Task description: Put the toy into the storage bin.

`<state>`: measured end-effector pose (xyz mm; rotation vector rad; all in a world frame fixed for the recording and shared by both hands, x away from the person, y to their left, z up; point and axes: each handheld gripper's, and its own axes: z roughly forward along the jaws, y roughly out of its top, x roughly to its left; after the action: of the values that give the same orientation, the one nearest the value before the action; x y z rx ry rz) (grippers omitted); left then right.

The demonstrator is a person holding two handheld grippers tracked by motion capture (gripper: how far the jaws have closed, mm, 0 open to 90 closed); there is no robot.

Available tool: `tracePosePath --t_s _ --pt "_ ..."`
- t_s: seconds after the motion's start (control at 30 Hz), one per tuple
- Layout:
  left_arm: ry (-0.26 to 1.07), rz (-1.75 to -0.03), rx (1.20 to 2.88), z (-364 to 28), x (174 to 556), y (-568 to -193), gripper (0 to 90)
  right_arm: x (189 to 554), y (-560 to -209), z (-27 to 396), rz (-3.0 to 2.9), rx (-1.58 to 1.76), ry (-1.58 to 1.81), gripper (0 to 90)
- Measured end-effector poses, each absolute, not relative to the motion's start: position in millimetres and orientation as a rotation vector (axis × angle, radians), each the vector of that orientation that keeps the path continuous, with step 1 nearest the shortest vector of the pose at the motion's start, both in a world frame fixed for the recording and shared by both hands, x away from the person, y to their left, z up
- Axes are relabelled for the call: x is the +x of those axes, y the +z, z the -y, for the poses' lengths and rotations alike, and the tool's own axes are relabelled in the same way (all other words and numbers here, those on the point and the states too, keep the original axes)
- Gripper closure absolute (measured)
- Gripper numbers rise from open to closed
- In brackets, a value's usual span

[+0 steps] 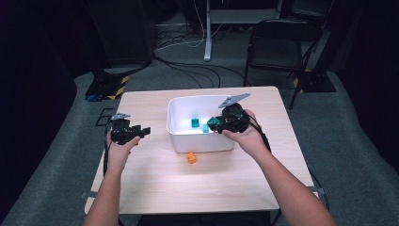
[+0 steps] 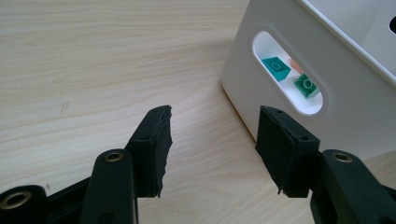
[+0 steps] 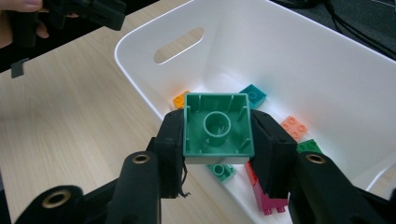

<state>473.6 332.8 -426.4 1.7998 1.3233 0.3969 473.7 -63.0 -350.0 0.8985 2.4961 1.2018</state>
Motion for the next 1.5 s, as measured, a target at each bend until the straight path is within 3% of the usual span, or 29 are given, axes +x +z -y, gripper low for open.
tracePosePath --t_s 1.33,1.5 --pt "0.392 -1.328 1.785 -335 474 -426 45.0 560 -371 30 -2.430 1.042 1.073 58.1" --pt "0.393 -1.323 1.791 -336 474 -425 45.0 559 -372 25 -2.405 1.066 1.065 51.7"
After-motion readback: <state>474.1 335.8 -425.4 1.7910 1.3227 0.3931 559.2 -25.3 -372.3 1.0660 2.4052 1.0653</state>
